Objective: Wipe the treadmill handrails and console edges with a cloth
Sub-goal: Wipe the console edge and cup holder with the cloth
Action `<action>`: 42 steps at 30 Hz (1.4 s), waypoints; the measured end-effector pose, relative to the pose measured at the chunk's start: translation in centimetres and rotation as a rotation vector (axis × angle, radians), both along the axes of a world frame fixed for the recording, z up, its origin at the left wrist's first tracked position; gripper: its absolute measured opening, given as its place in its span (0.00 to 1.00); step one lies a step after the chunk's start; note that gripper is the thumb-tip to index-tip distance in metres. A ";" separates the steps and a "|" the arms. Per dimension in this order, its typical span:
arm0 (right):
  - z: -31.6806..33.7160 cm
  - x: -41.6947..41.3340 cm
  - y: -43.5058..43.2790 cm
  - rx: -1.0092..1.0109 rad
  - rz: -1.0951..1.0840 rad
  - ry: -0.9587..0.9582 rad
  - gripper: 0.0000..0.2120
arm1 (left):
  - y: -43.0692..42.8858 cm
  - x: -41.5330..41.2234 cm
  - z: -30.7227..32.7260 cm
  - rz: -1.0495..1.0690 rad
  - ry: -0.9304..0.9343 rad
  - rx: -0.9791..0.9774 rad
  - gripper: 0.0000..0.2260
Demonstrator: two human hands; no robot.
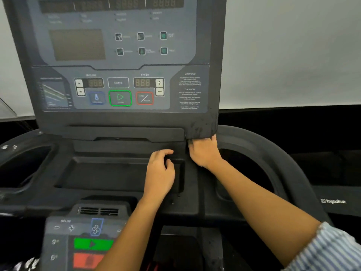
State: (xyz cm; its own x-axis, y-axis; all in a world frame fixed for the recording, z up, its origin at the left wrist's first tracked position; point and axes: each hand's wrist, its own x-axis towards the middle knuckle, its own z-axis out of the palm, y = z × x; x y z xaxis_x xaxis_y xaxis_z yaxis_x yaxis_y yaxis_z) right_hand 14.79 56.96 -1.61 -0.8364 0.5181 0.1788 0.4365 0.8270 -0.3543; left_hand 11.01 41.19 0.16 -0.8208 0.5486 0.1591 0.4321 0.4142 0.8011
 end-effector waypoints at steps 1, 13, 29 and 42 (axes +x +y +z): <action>0.1 0.0 -0.1 -0.035 0.033 -0.001 0.27 | -0.1 -0.2 0.0 -0.010 0.023 -0.019 0.13; 0.3 3.8 -4.4 0.067 -0.069 -0.316 0.31 | -0.2 0.1 -0.3 -0.055 0.079 -0.011 0.11; -0.8 7.9 -8.7 0.134 -0.068 -0.224 0.29 | -0.4 0.5 -0.3 -0.074 0.068 0.026 0.11; -0.8 9.9 -9.8 0.010 0.065 -0.112 0.30 | -0.5 0.4 -0.3 -0.076 0.042 0.033 0.11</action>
